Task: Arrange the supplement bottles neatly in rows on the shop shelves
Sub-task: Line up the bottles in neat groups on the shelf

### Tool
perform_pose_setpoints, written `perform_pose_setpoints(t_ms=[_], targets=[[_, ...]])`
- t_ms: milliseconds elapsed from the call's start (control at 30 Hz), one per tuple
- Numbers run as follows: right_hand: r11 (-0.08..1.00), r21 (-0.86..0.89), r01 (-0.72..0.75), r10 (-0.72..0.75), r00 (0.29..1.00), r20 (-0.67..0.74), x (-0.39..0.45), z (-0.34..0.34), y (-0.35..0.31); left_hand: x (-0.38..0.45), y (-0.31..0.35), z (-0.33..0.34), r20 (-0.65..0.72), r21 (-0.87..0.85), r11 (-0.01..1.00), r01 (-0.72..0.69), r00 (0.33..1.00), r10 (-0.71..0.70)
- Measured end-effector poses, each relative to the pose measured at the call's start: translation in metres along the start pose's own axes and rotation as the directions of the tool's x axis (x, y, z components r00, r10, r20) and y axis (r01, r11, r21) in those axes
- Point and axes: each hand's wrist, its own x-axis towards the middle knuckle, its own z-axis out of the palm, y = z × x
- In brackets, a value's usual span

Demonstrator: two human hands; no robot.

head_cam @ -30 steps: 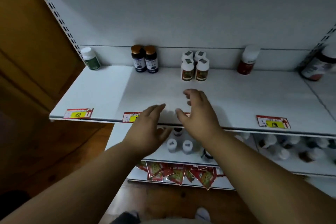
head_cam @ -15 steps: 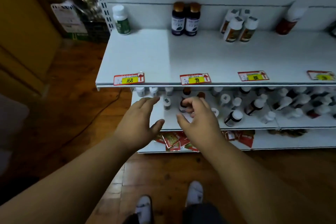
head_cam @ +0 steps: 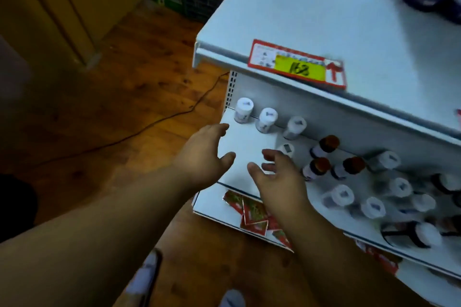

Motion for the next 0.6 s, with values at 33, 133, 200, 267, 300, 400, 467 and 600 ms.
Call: perform_pose_setpoints(t_ms=[33, 133, 200, 267, 300, 400, 467, 600], targets=[[1.000, 0.002, -0.007, 0.007, 1.000, 0.005, 0.017, 0.012, 0.003, 0.009, -0.010, 0.006, 0.014, -0.025, 1.000, 0.005, 1.000, -0.005], [0.999, -0.030, -0.027, 0.027, 0.999, -0.022, 0.081, 0.058, 0.017, 0.042, -0.047, 0.033, 0.037, -0.074, 0.997, 0.007, 0.999, -0.005], [0.998, -0.014, -0.055, 0.055, 0.997, -0.062, 0.118, 0.083, 0.025, 0.056, -0.068, 0.046, 0.019, -0.099, 0.995, 0.013, 1.000, -0.011], [0.997, 0.028, -0.067, 0.070, 0.992, -0.106, 0.150, 0.102, 0.031, 0.070, -0.085, 0.054, -0.005, -0.112, 0.994, -0.001, 1.000, 0.000], [0.997, 0.043, -0.062, 0.067, 0.989, -0.130, 0.164, 0.110, 0.032, 0.075, -0.090, 0.056, -0.011, -0.115, 0.993, -0.009, 1.000, 0.008], [0.979, 0.190, -0.071, 0.116, 0.965, -0.236, 0.203, 0.130, 0.026, 0.092, -0.103, 0.059, -0.031, -0.148, 0.987, -0.060, 0.998, 0.056], [0.940, 0.329, -0.094, 0.199, 0.932, -0.301, 0.223, 0.139, 0.020, 0.102, -0.106, 0.062, -0.030, -0.152, 0.983, -0.099, 0.995, 0.096], [0.891, 0.440, -0.113, 0.309, 0.860, -0.405, 0.260, 0.152, 0.016, 0.126, -0.116, 0.070, -0.057, -0.160, 0.975, -0.152, 0.988, 0.145]])
